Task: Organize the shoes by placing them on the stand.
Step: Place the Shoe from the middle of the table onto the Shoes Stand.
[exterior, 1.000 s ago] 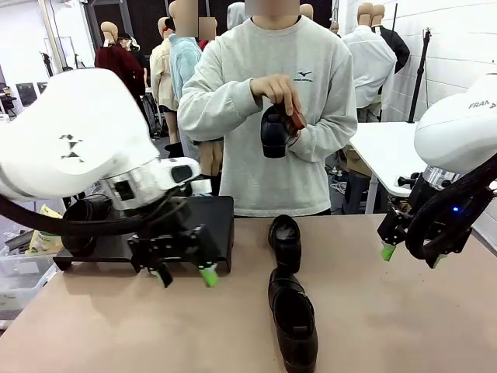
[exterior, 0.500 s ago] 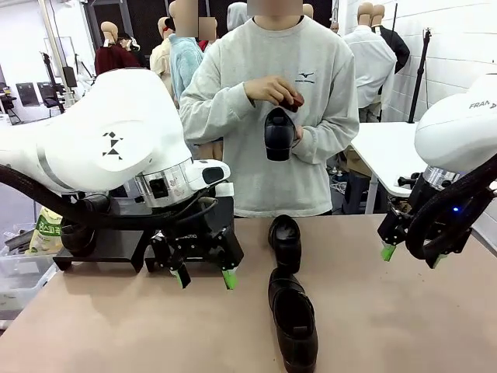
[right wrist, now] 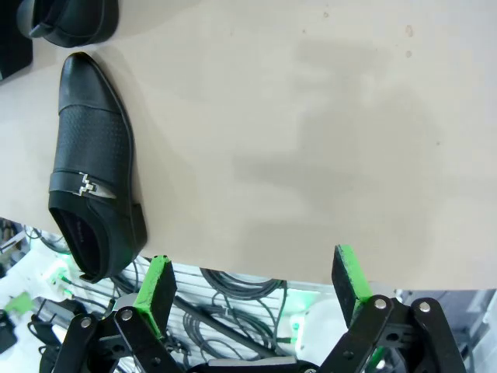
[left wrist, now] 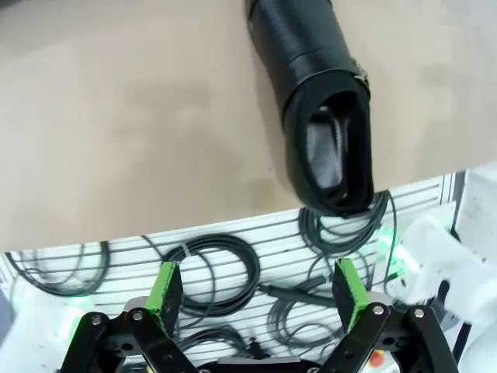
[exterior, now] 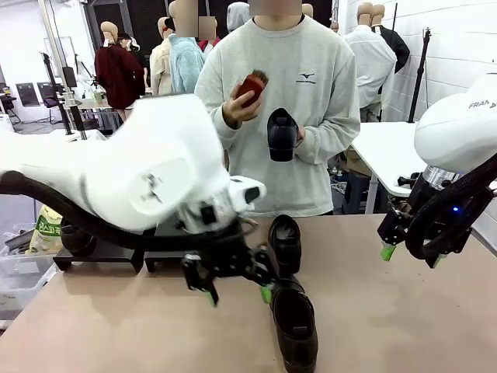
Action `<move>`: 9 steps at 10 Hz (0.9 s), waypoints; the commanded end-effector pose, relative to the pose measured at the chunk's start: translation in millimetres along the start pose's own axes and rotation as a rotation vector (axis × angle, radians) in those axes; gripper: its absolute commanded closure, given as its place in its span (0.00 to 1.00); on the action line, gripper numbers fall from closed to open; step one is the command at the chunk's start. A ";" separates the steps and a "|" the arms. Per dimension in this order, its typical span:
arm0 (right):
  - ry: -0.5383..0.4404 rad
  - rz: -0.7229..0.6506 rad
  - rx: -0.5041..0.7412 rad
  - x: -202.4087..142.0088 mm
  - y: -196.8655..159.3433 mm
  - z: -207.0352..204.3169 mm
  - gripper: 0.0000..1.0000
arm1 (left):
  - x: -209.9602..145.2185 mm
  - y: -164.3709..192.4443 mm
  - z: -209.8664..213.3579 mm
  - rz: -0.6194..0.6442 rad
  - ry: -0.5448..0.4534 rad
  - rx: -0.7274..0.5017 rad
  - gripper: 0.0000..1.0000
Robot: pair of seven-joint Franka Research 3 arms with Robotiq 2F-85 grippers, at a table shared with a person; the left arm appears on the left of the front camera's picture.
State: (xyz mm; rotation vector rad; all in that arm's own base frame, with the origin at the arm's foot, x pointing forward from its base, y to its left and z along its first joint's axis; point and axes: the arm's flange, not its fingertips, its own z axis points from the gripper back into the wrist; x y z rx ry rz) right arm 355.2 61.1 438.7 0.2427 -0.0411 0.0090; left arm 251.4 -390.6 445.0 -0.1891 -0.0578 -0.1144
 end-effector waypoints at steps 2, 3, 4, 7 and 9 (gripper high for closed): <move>0.001 0.004 -0.001 0.0 0.1 -0.4 0.00 | 19.0 -25.5 -39.2 0.170 -0.015 0.014 0.00; 0.001 0.004 -0.001 0.0 0.1 -0.4 0.00 | 21.1 -29.2 -46.4 0.212 -0.023 0.008 0.00; 0.001 0.004 -0.001 0.0 0.1 -0.4 0.00 | 25.2 -30.2 -56.7 0.242 -0.034 0.025 0.00; 0.001 0.004 -0.001 0.0 0.1 -0.4 0.00 | 27.9 -35.6 -82.3 0.286 -0.033 0.015 0.00; 0.001 0.004 -0.001 0.0 0.1 -0.4 0.00 | 30.6 -38.2 -98.4 0.255 -0.002 0.023 0.00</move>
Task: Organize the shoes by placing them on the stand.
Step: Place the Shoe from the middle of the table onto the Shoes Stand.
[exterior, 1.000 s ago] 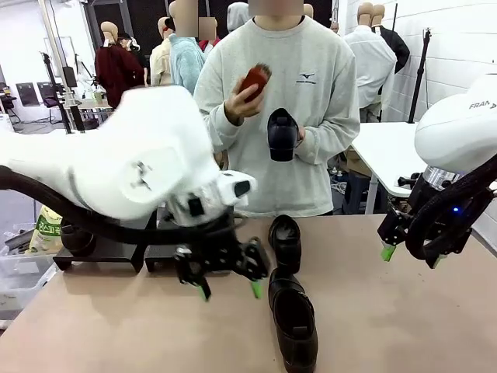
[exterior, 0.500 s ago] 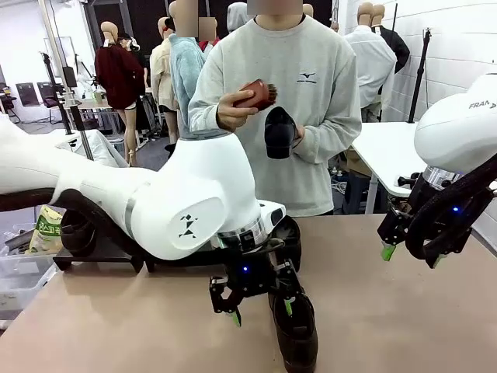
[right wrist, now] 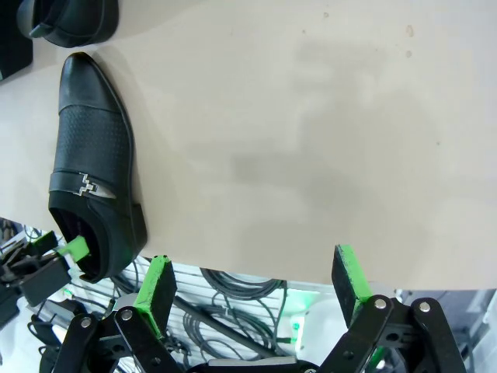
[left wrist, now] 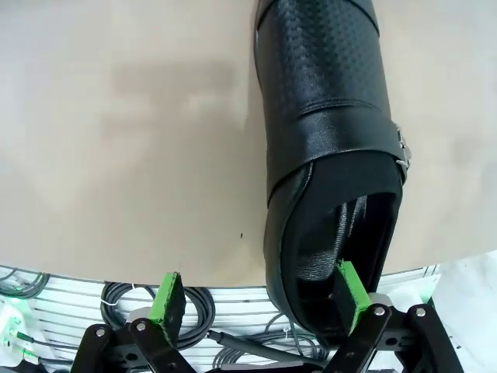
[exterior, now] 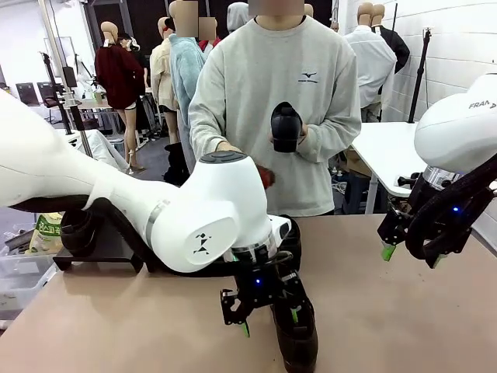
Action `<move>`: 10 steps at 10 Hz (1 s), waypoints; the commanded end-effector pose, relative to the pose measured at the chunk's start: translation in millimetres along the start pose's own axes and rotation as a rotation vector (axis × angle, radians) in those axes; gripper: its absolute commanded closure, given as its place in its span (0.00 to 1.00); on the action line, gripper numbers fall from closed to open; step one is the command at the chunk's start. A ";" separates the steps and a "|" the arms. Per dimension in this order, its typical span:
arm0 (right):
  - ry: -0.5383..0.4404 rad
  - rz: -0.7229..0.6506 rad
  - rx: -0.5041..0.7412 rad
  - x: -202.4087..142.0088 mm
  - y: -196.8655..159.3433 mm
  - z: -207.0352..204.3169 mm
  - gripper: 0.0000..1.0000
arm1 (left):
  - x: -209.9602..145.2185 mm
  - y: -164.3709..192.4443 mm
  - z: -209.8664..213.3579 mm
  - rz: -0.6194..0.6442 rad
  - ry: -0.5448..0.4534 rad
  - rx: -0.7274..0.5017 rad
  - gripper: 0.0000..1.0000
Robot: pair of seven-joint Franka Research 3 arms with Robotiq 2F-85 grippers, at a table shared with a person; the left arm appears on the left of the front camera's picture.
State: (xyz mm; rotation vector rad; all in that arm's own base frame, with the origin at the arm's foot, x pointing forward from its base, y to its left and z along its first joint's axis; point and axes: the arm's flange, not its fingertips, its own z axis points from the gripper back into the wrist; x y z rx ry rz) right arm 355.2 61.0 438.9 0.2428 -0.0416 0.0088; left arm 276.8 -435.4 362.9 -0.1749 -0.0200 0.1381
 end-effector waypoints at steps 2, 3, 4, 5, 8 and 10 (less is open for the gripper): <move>0.001 0.004 -0.001 0.1 0.2 -0.6 0.00 | 1.9 -12.2 -20.6 -0.023 -0.017 0.037 0.00; 0.001 0.004 -0.001 0.1 0.2 -0.6 0.00 | 2.5 -11.2 -23.3 -0.043 -0.036 0.036 0.00; 0.001 0.004 -0.001 0.1 0.2 -0.6 0.00 | 1.3 -11.4 -24.6 -0.067 -0.045 0.037 0.17; 0.001 0.004 -0.001 0.1 0.2 -0.6 0.00 | -1.3 -12.8 -23.9 -0.083 -0.057 0.041 0.35; 0.001 0.004 -0.001 0.1 0.2 -0.6 0.00 | 0.1 -13.6 -27.2 -0.120 -0.062 0.016 0.88; 0.001 0.004 -0.001 0.1 0.2 -0.6 0.00 | 2.3 -14.7 -25.9 -0.130 -0.060 0.011 1.00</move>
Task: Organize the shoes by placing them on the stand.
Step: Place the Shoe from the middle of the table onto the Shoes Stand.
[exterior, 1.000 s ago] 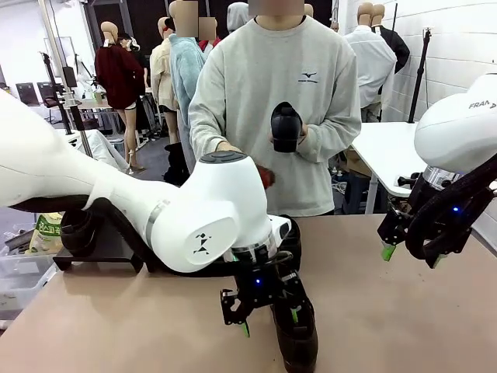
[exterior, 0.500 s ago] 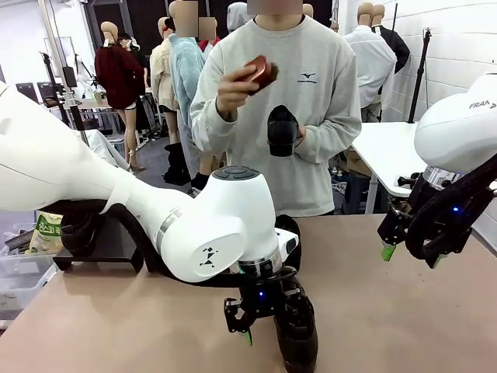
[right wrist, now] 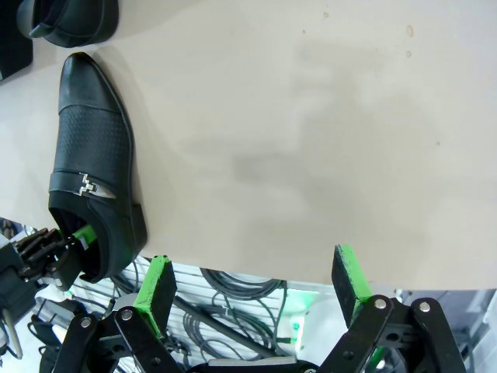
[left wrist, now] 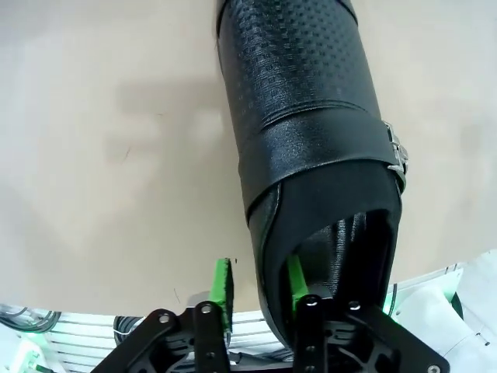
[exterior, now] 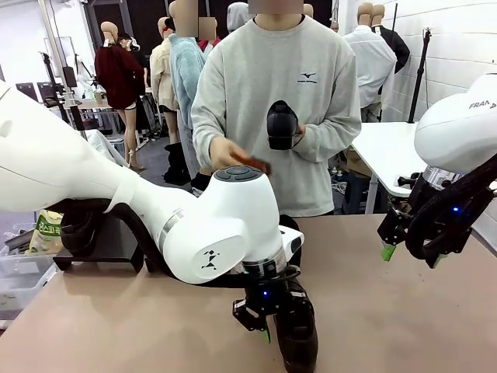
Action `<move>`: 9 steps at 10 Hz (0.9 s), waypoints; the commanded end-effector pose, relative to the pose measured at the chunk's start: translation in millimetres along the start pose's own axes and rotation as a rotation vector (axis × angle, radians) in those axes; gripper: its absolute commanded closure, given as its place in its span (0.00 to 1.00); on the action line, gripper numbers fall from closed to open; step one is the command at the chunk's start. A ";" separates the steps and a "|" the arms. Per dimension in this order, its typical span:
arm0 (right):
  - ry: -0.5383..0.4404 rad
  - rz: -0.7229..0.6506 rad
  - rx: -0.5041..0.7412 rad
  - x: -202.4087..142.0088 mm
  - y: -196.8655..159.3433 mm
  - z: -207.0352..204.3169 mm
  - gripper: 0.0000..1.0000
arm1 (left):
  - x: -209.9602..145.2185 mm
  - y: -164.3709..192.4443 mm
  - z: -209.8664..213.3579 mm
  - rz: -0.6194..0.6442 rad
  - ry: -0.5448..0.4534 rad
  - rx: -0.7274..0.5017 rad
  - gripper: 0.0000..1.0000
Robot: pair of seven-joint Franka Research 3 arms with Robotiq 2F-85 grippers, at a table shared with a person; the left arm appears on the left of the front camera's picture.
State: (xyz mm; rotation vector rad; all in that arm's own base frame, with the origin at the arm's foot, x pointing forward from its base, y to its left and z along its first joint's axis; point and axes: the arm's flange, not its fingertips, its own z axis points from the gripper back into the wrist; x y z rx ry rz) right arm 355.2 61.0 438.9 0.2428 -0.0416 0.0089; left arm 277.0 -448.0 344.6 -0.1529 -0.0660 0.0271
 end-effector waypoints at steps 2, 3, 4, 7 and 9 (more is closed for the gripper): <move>0.001 0.004 -0.001 0.1 0.1 -0.6 0.00 | 6.3 -3.9 -10.7 -0.004 0.033 -0.019 1.00; 0.001 0.004 -0.001 0.1 0.1 -0.6 0.00 | 7.4 -5.6 -9.1 -0.012 0.035 -0.017 1.00; 0.001 0.004 -0.001 0.1 0.1 -0.6 0.00 | 9.2 -4.4 -8.4 -0.011 0.036 -0.010 1.00; 0.001 0.004 -0.001 0.1 0.1 -0.6 0.00 | -0.6 4.0 27.5 -0.072 0.054 0.005 1.00; 0.001 0.004 -0.001 0.1 0.1 -0.6 0.00 | -22.3 37.4 80.9 -0.070 -0.003 0.025 1.00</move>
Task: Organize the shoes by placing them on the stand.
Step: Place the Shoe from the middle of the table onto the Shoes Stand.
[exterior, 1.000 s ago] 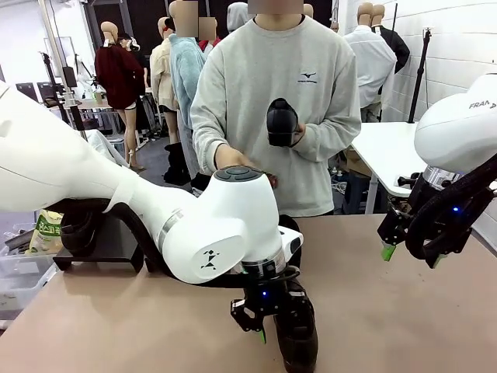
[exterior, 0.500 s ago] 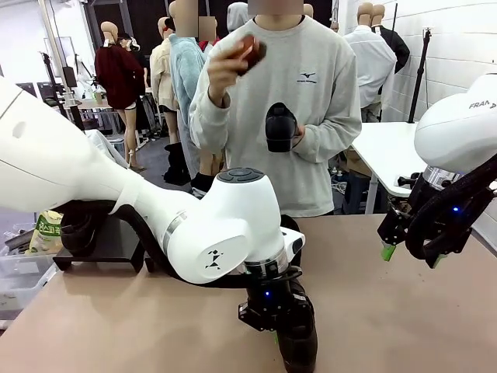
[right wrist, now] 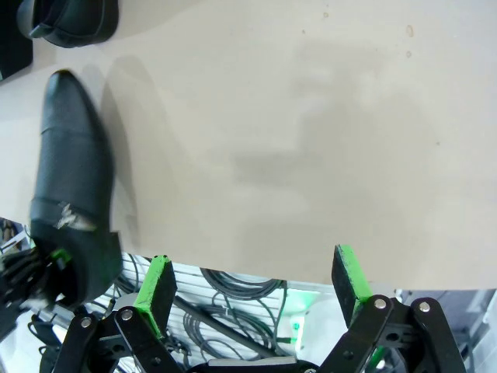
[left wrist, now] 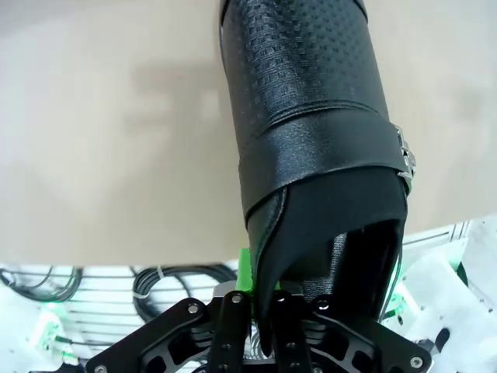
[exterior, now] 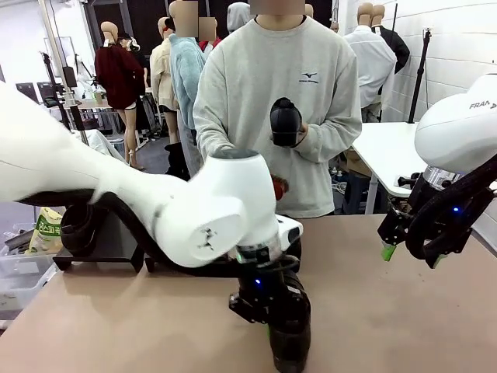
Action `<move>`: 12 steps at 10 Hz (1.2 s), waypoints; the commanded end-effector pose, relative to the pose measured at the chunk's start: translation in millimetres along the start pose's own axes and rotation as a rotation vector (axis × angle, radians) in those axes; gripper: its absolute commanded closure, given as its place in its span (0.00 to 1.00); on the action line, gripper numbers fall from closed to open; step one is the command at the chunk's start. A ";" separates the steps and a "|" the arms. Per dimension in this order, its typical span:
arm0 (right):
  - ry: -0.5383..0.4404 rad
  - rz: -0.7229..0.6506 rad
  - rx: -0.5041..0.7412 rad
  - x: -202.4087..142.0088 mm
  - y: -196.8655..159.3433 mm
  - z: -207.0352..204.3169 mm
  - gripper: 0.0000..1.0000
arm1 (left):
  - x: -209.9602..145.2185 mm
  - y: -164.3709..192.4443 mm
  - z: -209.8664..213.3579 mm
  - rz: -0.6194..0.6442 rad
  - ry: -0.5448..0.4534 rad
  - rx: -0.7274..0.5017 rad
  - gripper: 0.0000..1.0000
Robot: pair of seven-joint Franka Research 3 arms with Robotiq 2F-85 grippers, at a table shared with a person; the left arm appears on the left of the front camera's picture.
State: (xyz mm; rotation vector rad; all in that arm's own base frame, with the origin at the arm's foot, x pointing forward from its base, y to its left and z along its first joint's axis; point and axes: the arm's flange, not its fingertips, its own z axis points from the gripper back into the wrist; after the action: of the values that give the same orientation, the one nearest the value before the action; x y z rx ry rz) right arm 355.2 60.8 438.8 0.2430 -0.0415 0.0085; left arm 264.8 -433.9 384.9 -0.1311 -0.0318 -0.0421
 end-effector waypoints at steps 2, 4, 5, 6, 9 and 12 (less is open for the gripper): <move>0.001 0.005 -0.001 0.1 0.3 -0.6 0.00 | -35.1 69.8 68.4 0.055 -0.124 0.062 1.00; 0.001 0.005 -0.001 0.1 0.3 -0.6 0.00 | -28.5 121.0 86.7 0.145 -0.238 0.052 1.00; 0.001 0.005 -0.001 0.1 0.3 -0.6 0.00 | -15.2 158.2 92.9 0.143 -0.282 -0.018 1.00; 0.001 0.005 -0.001 0.1 0.3 -0.6 0.00 | -6.3 184.4 105.1 0.178 -0.348 -0.027 1.00; 0.001 0.005 -0.001 0.1 0.3 -0.6 0.00 | 27.3 239.6 137.0 0.269 -0.550 0.117 1.00; 0.001 0.005 -0.001 0.1 0.3 -0.6 0.00 | 40.5 243.8 152.0 0.288 -0.513 0.100 1.00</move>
State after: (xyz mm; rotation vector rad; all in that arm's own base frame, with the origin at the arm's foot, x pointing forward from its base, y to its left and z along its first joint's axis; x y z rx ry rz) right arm 355.2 60.7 439.0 0.2432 -0.0418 0.0082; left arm 319.4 -158.3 502.6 -0.0234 -0.5200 0.3263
